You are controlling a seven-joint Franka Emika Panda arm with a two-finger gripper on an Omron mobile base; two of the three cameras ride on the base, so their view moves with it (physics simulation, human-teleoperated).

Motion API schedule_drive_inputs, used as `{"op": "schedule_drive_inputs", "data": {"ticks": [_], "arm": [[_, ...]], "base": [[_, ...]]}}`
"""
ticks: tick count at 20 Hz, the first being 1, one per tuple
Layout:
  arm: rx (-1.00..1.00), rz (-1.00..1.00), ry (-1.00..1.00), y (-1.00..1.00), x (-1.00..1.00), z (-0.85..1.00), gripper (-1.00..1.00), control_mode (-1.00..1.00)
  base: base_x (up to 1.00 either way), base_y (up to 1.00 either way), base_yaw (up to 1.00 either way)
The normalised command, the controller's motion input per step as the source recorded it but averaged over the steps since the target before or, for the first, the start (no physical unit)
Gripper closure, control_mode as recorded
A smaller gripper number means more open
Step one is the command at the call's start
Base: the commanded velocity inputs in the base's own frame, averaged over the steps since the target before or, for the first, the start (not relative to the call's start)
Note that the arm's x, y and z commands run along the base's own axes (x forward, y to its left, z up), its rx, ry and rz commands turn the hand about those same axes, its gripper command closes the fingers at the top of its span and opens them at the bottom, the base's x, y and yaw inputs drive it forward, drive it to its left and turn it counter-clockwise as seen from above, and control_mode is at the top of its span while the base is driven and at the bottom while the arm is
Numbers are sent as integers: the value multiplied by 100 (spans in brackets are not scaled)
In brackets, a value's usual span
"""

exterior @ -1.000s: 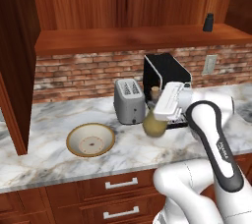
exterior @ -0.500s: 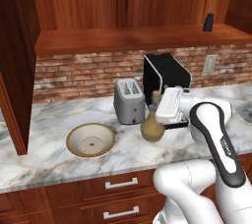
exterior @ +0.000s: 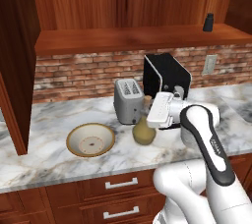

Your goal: Retrieve the bottle and the shaker from the cabinet and place them next to the mixing bowl on the counter. Then add garlic from the fridge to the mixing bowl.

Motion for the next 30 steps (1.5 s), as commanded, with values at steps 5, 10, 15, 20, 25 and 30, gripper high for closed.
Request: {"op": "schedule_drive_inputs", "data": {"ticks": [5, 10, 15, 20, 25, 30], "arm": [[0, 0, -12, 1, 13, -37, 100, -100], [0, 0, -9, 0, 10, -35, 100, -100], [0, 0, -2, 2, 14, -34, 100, -100], [0, 0, 0, 10, 21, -45, 100, -100], [0, 0, -1, 15, 25, -53, 100, -100], [0, 0, -2, 14, 18, -51, 100, -100]], "base": [[0, 0, 0], [0, 0, 0], [0, 0, 0], [0, 0, 0], [0, 0, 0], [0, 0, 0]]}}
